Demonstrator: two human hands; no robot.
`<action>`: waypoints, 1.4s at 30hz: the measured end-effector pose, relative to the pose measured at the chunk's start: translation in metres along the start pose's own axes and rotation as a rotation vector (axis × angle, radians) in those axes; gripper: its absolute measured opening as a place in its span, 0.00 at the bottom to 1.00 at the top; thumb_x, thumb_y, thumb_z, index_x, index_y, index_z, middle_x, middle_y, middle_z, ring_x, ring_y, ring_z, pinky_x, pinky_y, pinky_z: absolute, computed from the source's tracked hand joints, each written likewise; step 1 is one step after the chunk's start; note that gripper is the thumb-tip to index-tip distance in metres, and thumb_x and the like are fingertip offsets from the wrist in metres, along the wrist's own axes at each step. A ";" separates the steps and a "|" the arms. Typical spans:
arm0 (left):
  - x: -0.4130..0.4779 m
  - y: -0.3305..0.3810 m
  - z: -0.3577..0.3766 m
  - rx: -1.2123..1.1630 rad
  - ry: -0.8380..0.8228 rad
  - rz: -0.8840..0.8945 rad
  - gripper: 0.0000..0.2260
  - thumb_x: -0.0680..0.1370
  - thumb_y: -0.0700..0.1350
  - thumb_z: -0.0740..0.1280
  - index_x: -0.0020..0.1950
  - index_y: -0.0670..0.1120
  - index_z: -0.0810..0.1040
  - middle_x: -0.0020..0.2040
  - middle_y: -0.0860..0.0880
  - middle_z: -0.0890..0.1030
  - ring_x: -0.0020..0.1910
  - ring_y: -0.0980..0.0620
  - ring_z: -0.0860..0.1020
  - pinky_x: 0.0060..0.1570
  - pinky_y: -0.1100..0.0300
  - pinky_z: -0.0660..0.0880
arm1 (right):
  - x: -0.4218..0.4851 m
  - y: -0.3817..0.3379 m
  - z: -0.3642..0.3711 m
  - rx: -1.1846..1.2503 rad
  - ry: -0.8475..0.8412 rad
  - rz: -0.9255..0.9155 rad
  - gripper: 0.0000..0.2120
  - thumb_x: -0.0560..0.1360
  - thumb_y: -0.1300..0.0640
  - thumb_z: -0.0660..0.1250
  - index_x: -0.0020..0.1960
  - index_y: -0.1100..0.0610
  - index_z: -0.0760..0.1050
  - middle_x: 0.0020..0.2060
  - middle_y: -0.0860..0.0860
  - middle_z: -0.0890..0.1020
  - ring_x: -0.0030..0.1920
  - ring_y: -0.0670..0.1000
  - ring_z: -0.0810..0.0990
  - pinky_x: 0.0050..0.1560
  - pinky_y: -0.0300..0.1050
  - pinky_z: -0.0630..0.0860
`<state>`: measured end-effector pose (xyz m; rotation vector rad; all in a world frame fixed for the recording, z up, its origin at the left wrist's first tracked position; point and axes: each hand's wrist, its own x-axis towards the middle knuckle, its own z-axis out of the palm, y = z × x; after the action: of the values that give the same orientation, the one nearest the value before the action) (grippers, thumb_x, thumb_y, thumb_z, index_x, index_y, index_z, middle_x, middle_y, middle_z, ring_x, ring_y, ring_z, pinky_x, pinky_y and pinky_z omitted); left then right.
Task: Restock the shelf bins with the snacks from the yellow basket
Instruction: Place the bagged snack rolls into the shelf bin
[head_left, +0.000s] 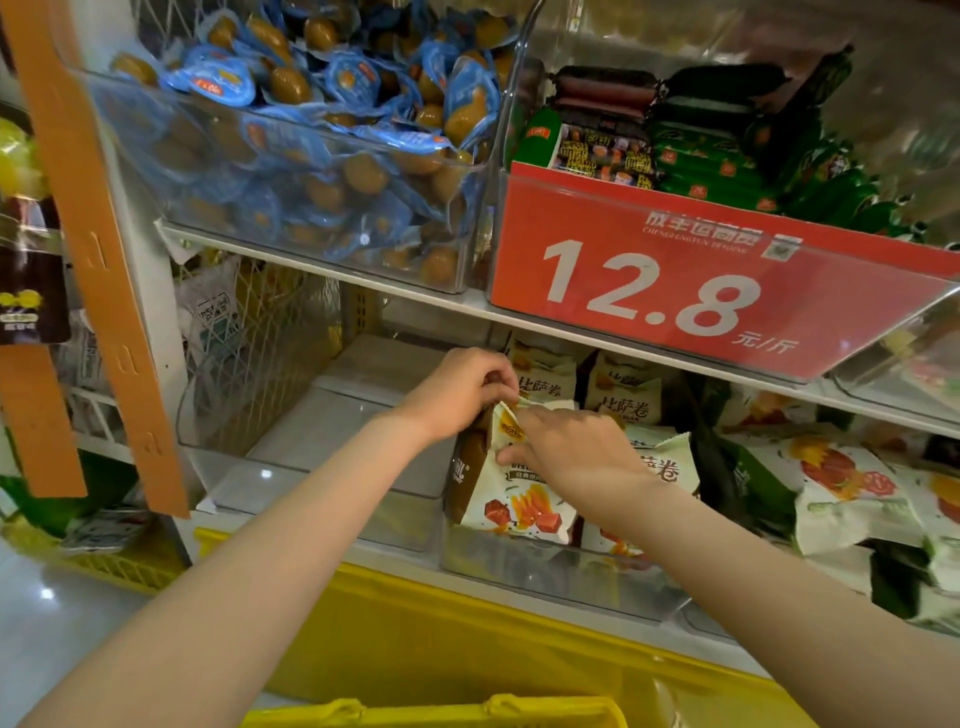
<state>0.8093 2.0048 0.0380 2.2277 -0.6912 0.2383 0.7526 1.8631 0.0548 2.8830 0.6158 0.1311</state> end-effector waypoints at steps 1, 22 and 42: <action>-0.001 0.000 0.001 0.003 0.010 0.003 0.03 0.75 0.40 0.67 0.42 0.47 0.78 0.41 0.52 0.79 0.42 0.57 0.77 0.45 0.71 0.70 | -0.001 0.002 -0.002 0.033 -0.010 0.010 0.29 0.77 0.37 0.53 0.70 0.55 0.61 0.62 0.51 0.74 0.61 0.53 0.73 0.47 0.45 0.65; 0.000 -0.002 0.009 -0.085 0.110 -0.086 0.02 0.75 0.40 0.68 0.45 0.46 0.80 0.40 0.57 0.77 0.39 0.64 0.74 0.43 0.70 0.69 | -0.019 -0.014 0.039 0.024 0.124 -0.112 0.43 0.72 0.30 0.47 0.76 0.59 0.48 0.72 0.53 0.61 0.71 0.52 0.58 0.71 0.46 0.52; -0.085 0.021 0.036 0.671 -0.085 0.195 0.22 0.76 0.53 0.64 0.69 0.50 0.69 0.59 0.49 0.73 0.59 0.50 0.69 0.58 0.56 0.67 | 0.034 0.050 0.018 0.649 0.113 0.253 0.07 0.72 0.49 0.70 0.43 0.52 0.82 0.41 0.43 0.77 0.38 0.39 0.71 0.45 0.36 0.66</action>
<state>0.7248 2.0013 -0.0050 2.8139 -0.9826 0.5398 0.8056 1.8297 0.0487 3.5998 0.3493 0.1535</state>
